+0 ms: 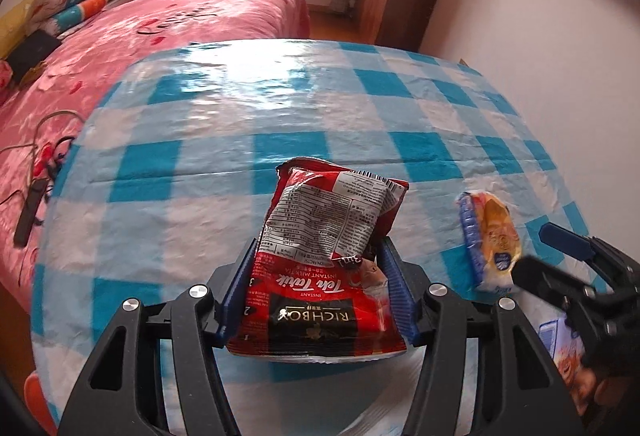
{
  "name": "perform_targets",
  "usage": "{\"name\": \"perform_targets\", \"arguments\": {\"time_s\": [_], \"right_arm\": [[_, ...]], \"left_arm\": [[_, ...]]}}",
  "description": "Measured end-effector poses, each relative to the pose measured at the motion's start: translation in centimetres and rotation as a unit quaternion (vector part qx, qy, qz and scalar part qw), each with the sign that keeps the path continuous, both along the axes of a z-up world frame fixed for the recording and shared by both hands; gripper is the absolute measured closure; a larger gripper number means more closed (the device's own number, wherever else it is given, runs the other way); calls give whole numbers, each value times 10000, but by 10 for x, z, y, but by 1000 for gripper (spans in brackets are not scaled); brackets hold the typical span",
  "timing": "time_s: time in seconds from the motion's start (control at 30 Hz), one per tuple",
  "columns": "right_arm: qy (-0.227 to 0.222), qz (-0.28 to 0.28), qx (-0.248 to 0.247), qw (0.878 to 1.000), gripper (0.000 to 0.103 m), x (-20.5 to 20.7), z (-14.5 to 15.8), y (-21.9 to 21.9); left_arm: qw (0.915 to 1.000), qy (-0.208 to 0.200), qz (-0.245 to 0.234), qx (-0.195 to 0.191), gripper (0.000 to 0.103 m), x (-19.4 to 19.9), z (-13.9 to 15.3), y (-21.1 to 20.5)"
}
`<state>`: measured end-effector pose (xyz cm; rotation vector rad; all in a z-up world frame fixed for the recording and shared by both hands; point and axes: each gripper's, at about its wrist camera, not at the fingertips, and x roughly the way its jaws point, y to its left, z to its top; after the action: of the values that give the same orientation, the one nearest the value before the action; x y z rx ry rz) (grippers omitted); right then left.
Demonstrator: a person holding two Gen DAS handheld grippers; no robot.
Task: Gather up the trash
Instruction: 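Grasp the red Richboy wrapper with the left tool, then grasp the yellow bread pouch with the right tool while the left tool holds the wrapper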
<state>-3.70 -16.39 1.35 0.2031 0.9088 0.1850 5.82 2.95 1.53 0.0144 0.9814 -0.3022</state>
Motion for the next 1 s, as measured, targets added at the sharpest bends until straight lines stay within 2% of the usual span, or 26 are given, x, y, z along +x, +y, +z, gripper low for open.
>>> {"name": "perform_targets", "arguments": {"time_s": [0.13,0.2,0.43,0.47,0.6,0.77,1.0], "right_arm": [[200,31,41,9998,13,26,-6,2],[253,11,-132,9996,16,41,-13,8],[385,87,-454,9982,37,61,-25,28],[389,89,-467,9981,42,60,-25,26],[374,125,-725,9966,49,66,-27,30],[295,240,-1180,9923,59,60,-25,67],[184,476,-1257,9908,67,57,-26,84]], "left_arm": [[9999,-6,118,-58,43,-6,0,19],[9998,14,155,-89,43,-8,-1,26],[9991,91,260,-310,43,-15,-2,50],[9990,92,270,-347,43,-16,-2,53],[9986,87,300,-427,43,-22,-2,63],[9981,72,320,-530,43,-28,-2,72],[9977,26,315,-599,43,-37,0,80]]}}
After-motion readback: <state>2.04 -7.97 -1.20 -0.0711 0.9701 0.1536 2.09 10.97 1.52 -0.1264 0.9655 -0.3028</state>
